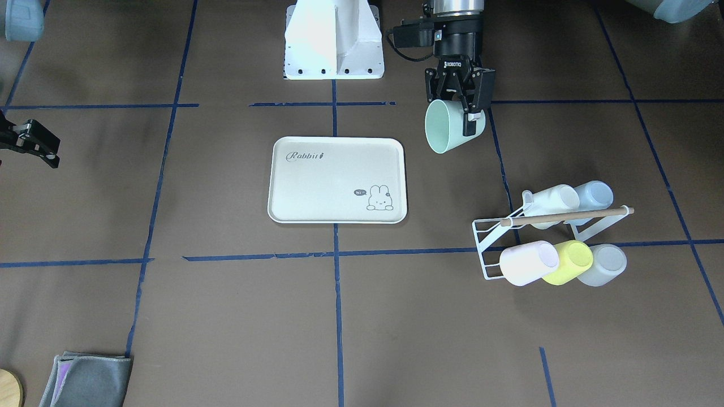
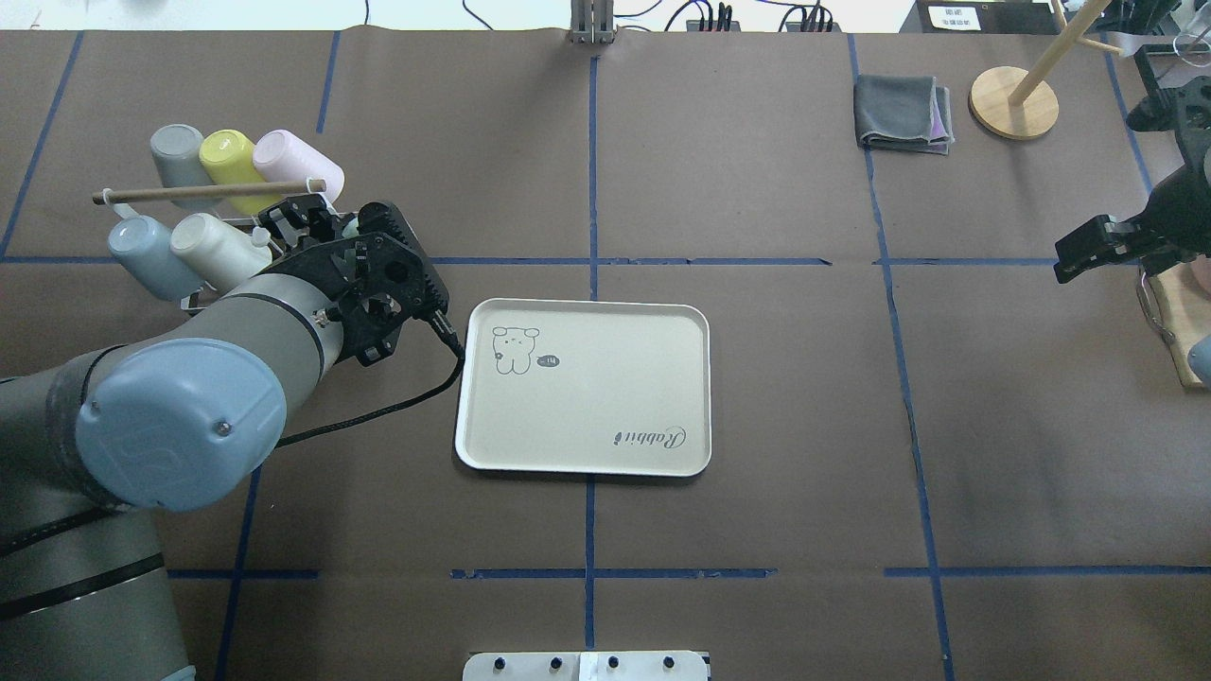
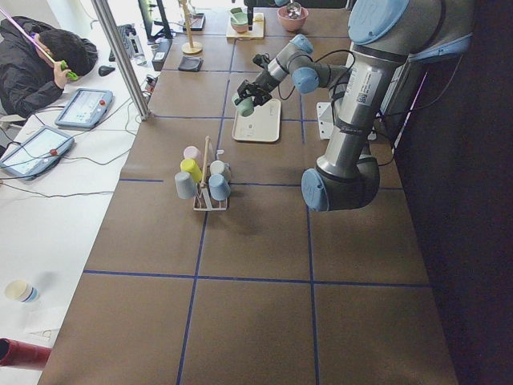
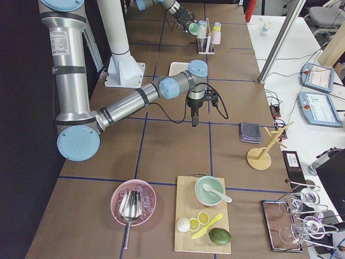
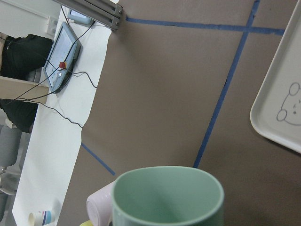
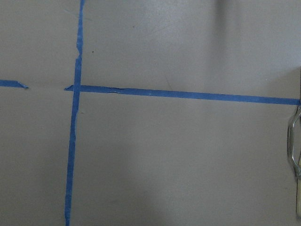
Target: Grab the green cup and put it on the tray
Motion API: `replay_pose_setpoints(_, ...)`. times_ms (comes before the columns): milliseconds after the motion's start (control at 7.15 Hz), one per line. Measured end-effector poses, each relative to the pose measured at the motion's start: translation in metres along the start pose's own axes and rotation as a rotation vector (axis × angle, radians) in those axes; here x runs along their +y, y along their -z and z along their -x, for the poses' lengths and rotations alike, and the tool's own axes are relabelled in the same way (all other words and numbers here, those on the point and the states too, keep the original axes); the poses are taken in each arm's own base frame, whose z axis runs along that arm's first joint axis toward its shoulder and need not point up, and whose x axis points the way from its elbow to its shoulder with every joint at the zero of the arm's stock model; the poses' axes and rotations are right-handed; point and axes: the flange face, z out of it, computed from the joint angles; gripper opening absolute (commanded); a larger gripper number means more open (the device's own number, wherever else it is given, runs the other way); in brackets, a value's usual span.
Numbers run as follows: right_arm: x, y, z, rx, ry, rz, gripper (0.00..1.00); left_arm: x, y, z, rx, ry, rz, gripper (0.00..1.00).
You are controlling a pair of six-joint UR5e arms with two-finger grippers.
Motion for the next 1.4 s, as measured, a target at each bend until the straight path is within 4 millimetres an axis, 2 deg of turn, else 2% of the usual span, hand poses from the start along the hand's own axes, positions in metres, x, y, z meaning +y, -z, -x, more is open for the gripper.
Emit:
replay_pose_setpoints(280,0.000,0.001,-0.001,0.000,-0.001,-0.001,1.00,-0.005,0.010,-0.021,0.044,0.127,-0.093,0.29)
replay_pose_setpoints(700,-0.001,0.001,-0.004,0.002,-0.008,-0.002,1.00,-0.010,0.024,-0.047,0.071,0.308,-0.224,0.21)
replay_pose_setpoints(840,-0.001,0.001,-0.006,0.003,-0.011,-0.003,1.00,-0.014,0.023,-0.056,0.097,0.372,-0.281,0.18)
replay_pose_setpoints(1119,-0.001,0.002,-0.009,0.005,-0.016,-0.003,1.00,-0.015,0.002,-0.078,0.164,0.471,-0.422,0.18)
replay_pose_setpoints(1399,-0.002,0.001,-0.012,0.008,-0.022,-0.001,1.00,-0.013,-0.026,-0.101,0.211,0.447,-0.496,0.19)
